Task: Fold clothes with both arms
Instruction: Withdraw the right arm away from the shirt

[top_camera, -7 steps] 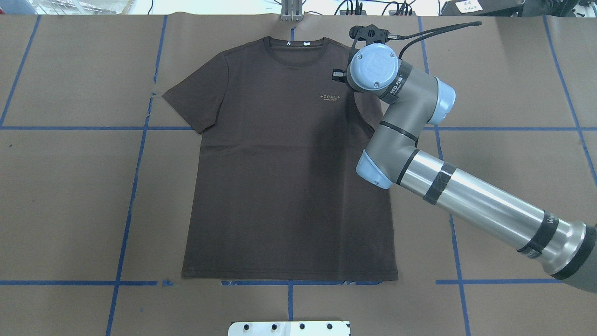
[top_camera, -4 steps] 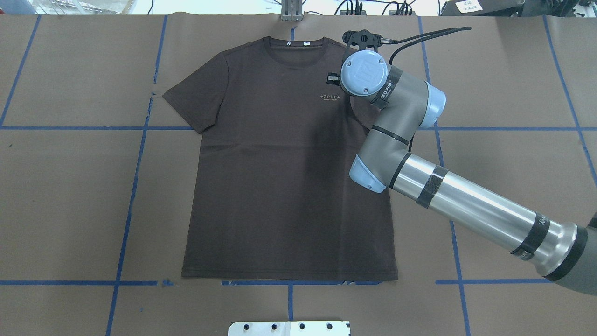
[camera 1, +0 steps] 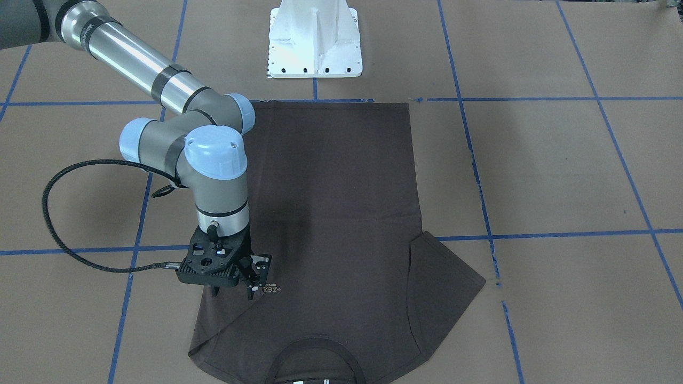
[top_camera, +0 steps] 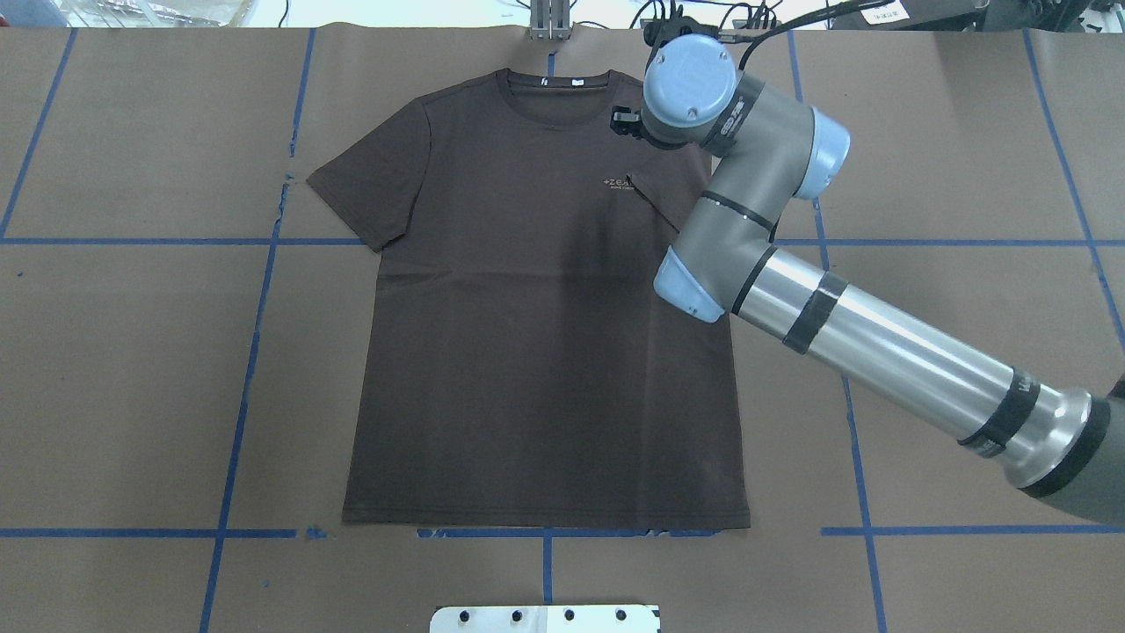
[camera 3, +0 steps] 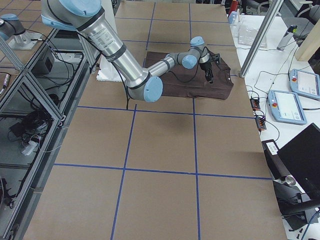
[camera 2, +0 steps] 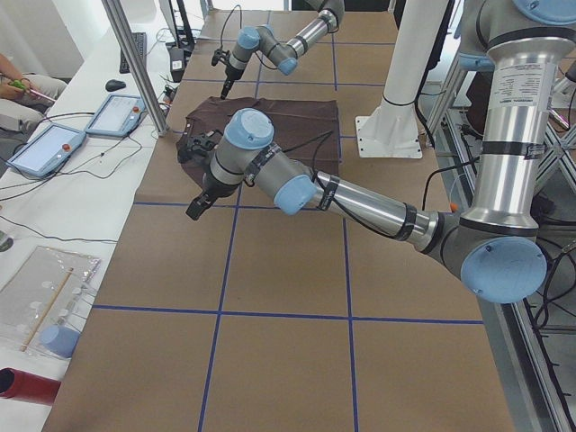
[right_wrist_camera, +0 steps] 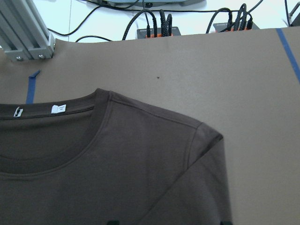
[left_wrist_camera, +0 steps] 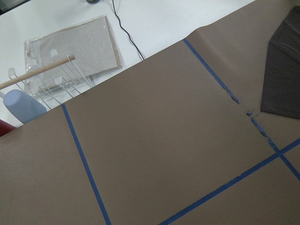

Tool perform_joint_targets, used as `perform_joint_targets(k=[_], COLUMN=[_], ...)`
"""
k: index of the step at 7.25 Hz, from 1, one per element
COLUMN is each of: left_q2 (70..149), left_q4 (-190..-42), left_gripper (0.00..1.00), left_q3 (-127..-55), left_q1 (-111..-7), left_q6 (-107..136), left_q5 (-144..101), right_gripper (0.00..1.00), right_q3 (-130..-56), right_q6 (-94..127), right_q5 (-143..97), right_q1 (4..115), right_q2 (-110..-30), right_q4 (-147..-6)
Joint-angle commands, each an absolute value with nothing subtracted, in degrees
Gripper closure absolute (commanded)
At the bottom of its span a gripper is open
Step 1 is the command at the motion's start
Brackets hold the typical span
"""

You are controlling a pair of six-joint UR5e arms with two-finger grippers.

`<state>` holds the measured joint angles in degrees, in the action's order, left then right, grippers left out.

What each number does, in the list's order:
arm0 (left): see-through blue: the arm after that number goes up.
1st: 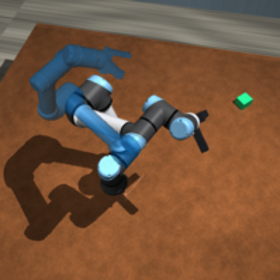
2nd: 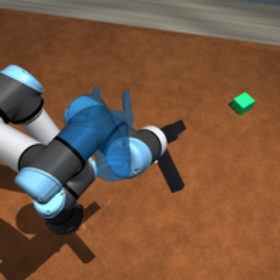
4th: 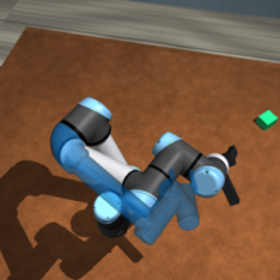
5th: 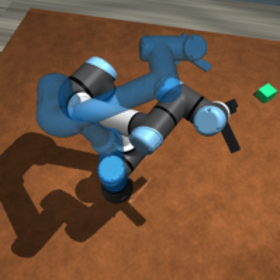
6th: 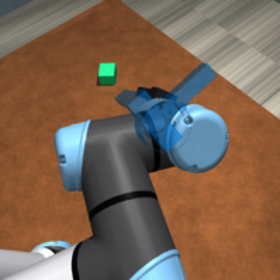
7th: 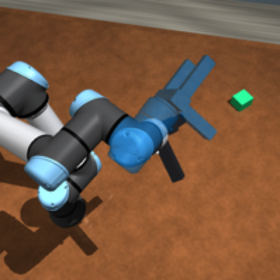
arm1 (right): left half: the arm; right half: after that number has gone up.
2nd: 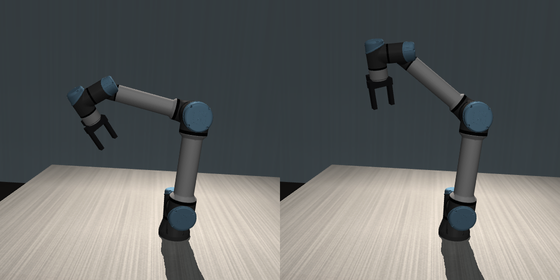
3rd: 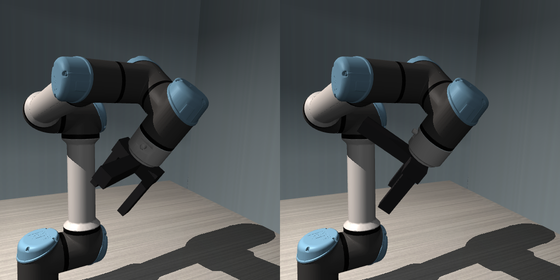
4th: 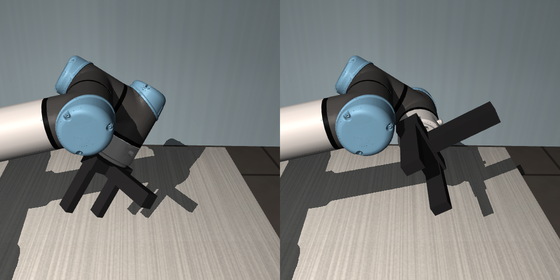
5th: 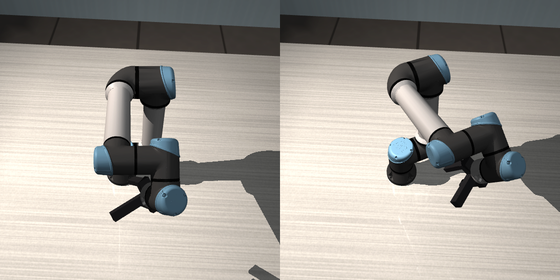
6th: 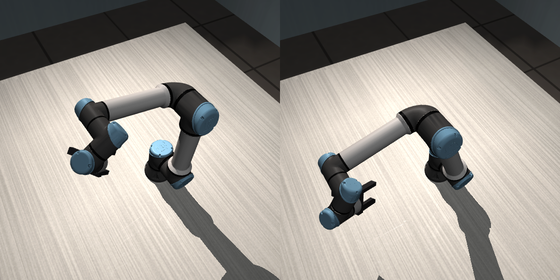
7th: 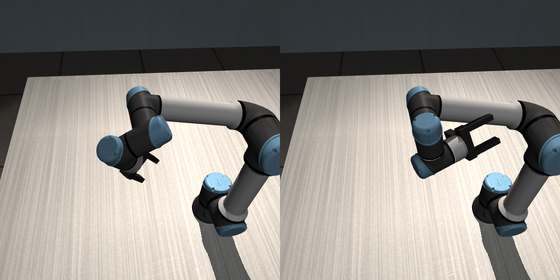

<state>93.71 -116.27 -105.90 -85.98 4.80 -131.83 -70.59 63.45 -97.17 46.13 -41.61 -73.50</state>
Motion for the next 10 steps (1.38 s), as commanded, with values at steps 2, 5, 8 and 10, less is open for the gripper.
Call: perform_joint_targets(k=[2,5,8,10], left_q2=[99.35,107.83,111.26,115.81], left_q4=[-125.68,-127.08,-133.04,-138.93], left_gripper=[0.0,0.0,0.16,0.32], left_q3=[-102.77,-93.36,-87.56,-77.76], left_q1=[-73.72,-67.35,-59.98,-53.47], left_q6=[20.48,30.11,50.6,60.7], left_q5=[-131.23,-125.26,-112.88,-101.92], right_gripper=[0.0,0.0,0.0,0.0], right_q3=[-78.2,-80.59,-84.81,-85.87], right_q6=[39.8,19.14,10.2,10.2], right_q5=[-117.45,-131.1,-134.2,-134.39], right_q1=[60.68,73.88,79.87,79.89], right_q2=[-48.83,-59.47,-69.16,-70.4], right_q4=[-77.96,-77.35,-75.68,-75.67])
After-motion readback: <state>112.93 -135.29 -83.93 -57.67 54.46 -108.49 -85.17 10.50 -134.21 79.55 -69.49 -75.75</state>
